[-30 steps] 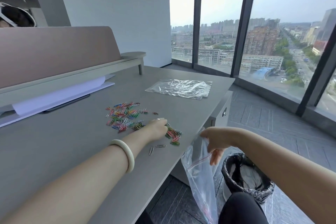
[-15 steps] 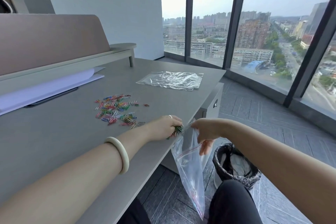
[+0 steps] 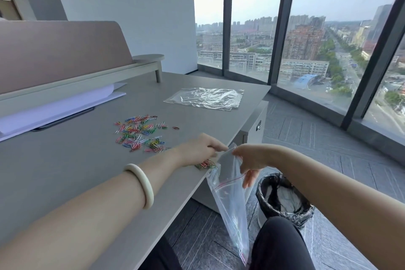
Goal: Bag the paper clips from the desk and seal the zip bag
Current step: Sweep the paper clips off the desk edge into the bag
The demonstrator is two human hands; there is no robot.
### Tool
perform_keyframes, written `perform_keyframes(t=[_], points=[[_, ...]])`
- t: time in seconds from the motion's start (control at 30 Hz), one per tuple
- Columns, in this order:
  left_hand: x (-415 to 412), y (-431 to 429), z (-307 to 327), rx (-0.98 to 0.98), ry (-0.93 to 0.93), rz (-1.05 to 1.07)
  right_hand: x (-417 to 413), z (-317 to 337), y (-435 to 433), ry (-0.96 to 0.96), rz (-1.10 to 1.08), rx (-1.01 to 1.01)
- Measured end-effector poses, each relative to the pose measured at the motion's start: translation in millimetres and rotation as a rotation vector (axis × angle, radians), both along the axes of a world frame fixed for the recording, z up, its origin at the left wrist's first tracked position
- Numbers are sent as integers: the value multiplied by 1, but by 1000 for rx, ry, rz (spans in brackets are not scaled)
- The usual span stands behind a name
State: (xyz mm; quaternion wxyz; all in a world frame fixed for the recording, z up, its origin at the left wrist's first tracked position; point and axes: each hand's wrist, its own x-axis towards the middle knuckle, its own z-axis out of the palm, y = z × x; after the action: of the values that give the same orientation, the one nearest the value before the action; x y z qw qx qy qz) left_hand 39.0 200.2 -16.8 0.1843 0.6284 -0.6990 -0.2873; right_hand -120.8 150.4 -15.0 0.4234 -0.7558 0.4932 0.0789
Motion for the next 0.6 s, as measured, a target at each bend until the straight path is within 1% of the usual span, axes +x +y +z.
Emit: perform_keyframes(t=[0.07,0.13,0.17,0.23,0.33,0.4,0.5,0.6], points=[[14,6,10,-38,-54,100,0,-3,-2,-18,-49,77],[38,13,15,-78,-167,208,-1,-4,-3,-40,-109,152],[51,18,15,-63,-209,251,-1,-4,-4,-64,-136,177],[69,31,8,27,-302,290,-1,-5,-5,-106,-157,196],[62,53,-7,205,-456,229,-2,-10,-11,-149,-171,109],[45,59,-18,217,-465,214,-2,-13,-12,-164,-161,90],[24,56,-24,155,-426,211,-4,-10,-7,-143,-152,84],[9,49,-25,107,-413,177,-7,-10,-4,-118,-63,-13]])
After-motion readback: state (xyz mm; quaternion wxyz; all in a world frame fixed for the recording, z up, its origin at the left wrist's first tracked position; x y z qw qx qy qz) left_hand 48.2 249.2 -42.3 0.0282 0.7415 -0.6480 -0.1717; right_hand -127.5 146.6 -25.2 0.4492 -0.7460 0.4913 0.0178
